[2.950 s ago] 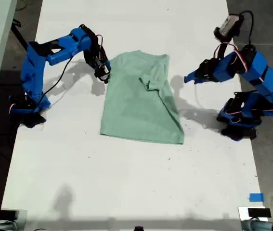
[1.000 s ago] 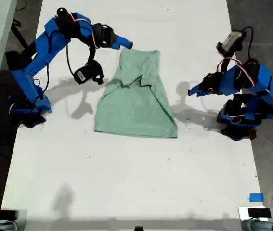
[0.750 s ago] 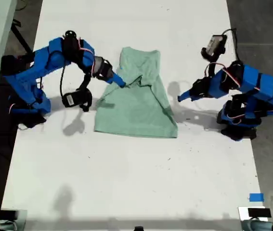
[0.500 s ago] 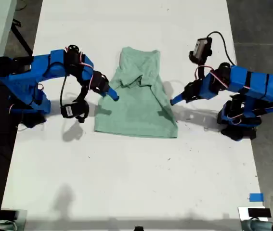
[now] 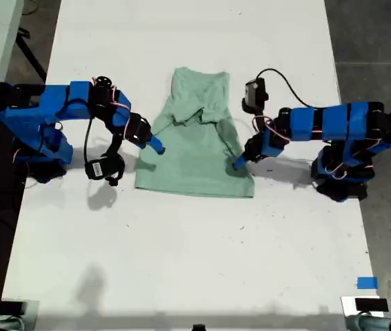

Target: Fold t-shirt

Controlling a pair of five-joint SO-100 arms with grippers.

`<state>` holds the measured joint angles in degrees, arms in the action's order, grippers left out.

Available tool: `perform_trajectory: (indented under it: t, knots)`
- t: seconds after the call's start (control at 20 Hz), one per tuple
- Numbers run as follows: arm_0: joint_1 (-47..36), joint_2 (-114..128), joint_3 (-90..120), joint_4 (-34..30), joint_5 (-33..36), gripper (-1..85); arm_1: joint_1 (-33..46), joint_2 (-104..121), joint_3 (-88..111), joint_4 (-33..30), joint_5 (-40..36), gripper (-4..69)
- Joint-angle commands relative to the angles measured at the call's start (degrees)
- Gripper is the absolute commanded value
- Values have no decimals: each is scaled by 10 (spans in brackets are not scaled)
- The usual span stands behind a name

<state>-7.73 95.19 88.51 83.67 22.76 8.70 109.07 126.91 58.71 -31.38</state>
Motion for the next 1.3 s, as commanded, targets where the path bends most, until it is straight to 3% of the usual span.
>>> perform_trajectory:
  t: [0.0,0.05,0.1,0.15,0.35,0.4,0.75,0.95,1.2,1.25]
  knots:
    - [4,34,-4,-4,-4,242,-8,-46,-15,-43,6,285]
    - [3,35,-3,-2,-4,242,-4,-64,-13,-55,6,247]
    - [2,38,-1,-1,-4,242,3,-76,-11,-62,10,143]
    - [1,40,4,-2,-4,241,11,-83,-11,-66,13,86]
    - [1,51,18,-8,-4,240,20,-80,-31,-42,9,32]
    - [0,51,18,-8,-4,240,22,-75,-33,-39,8,-14]
    - [0,53,18,-11,-4,238,-29,-71,-235,83,26,-14]
    - [2,54,18,-13,-5,237,-62,-165,-380,84,54,-14]
    - [4,57,18,-11,-10,236,-82,-369,-543,72,151,-22]
    - [4,60,18,-9,-11,237,-83,-386,-581,91,162,190]
